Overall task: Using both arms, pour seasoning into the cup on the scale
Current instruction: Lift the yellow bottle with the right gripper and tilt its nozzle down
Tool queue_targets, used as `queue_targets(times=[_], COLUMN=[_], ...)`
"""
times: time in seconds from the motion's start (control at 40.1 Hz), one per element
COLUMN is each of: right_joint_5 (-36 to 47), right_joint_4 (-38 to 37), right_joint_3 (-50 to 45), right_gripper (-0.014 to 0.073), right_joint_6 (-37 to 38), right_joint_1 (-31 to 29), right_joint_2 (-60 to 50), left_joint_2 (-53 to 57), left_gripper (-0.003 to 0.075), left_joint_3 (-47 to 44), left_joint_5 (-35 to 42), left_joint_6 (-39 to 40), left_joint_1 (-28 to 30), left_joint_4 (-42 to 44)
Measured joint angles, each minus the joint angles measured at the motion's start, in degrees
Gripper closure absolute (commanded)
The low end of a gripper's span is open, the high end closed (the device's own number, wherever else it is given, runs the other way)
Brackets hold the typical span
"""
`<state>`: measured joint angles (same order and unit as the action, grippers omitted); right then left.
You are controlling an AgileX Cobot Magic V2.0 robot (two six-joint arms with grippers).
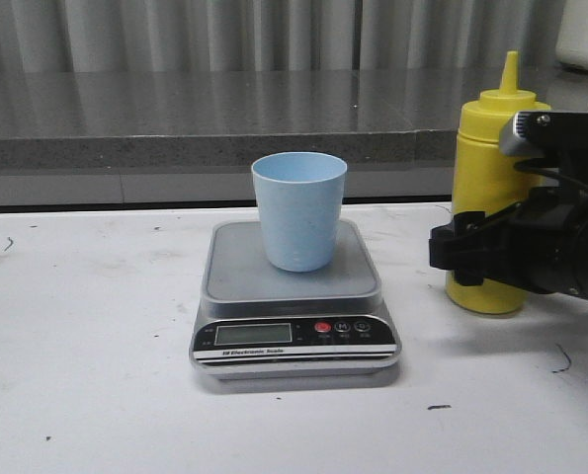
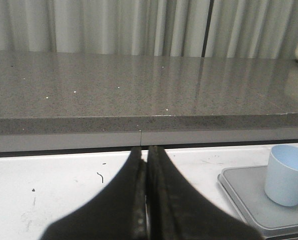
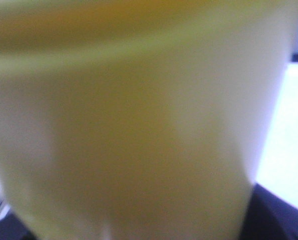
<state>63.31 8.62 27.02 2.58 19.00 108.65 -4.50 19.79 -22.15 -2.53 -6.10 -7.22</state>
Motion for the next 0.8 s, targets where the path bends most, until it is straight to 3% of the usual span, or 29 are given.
queue_targets(times=[0.224,0.424,0.573,0.798], right_joint_5=[-0.60,-6.58,-13.33,-14.72], right_joint_4=[0.22,0.22,0.22,0.26], right_joint_3=[2.51,9.66,15.32,20.54], right_gripper=[0.0531,0.0532,0.0532,0.0532], right_joint_6=[-19.03,-37.46,-53.20,-76.84], right_joint_1=[0.00,0.00,0.00,0.00], right_joint_2=[-6.50,-8.75,-8.75,-8.75], left_joint_2=[0.00,0.00,0.00,0.00], left_gripper=[0.0740,0.0740,0.0740,0.0740], left_joint_3=[0.00,0.00,0.00,0.00], left_joint_5=[0.00,0.00,0.00,0.00], left_joint_6=[0.00,0.02,0.02,0.02], left_joint_1=[0.00,0.00,0.00,0.00], left_joint_4=[0.00,0.00,0.00,0.00])
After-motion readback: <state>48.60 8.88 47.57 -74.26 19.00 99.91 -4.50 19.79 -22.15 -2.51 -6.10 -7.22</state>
